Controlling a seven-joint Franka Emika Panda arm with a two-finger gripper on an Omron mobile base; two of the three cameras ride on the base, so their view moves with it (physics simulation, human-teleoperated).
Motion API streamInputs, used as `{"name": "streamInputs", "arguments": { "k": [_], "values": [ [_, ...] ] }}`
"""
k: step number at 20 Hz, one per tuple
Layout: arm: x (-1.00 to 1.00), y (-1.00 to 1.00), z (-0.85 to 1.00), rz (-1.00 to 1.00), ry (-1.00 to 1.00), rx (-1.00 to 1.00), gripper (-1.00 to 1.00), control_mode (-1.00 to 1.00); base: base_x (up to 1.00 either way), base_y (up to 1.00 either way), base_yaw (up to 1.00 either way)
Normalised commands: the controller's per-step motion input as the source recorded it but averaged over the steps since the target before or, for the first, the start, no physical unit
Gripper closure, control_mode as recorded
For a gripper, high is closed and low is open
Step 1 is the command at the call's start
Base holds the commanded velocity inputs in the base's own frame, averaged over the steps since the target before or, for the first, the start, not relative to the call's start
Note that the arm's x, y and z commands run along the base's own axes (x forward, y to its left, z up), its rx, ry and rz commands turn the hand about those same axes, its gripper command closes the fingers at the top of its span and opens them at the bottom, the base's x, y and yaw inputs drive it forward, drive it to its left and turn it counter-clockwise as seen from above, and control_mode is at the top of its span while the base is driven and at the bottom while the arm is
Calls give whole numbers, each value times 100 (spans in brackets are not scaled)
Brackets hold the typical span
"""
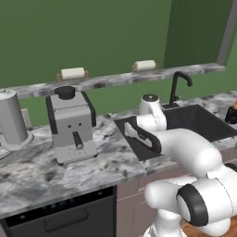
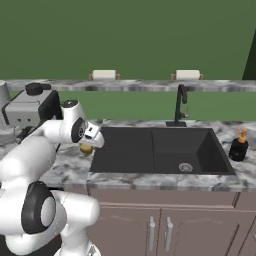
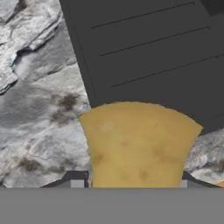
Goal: Restock the sink supplies by placing the sponge and soap dispenser on the counter and next to the sink. Make sure the soap dispenser is upright.
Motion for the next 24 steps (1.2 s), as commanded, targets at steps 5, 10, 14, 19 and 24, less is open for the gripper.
{"name": "streamInputs", "arguments": {
  "k": [5, 10, 14, 19, 24],
  "values": [
    [86, 39, -37, 31, 21, 0, 100, -100, 0, 0, 0],
    [31, 44, -44, 24, 17, -2, 100, -100, 0, 0, 0],
    [8, 38, -44, 16, 17, -8, 100, -100, 0, 0, 0],
    [0, 31, -51, 7, 15, -11, 100, -100, 0, 0, 0],
    [5, 0, -51, 4, 9, -2, 100, -100, 0, 0, 0]
  ]
}}
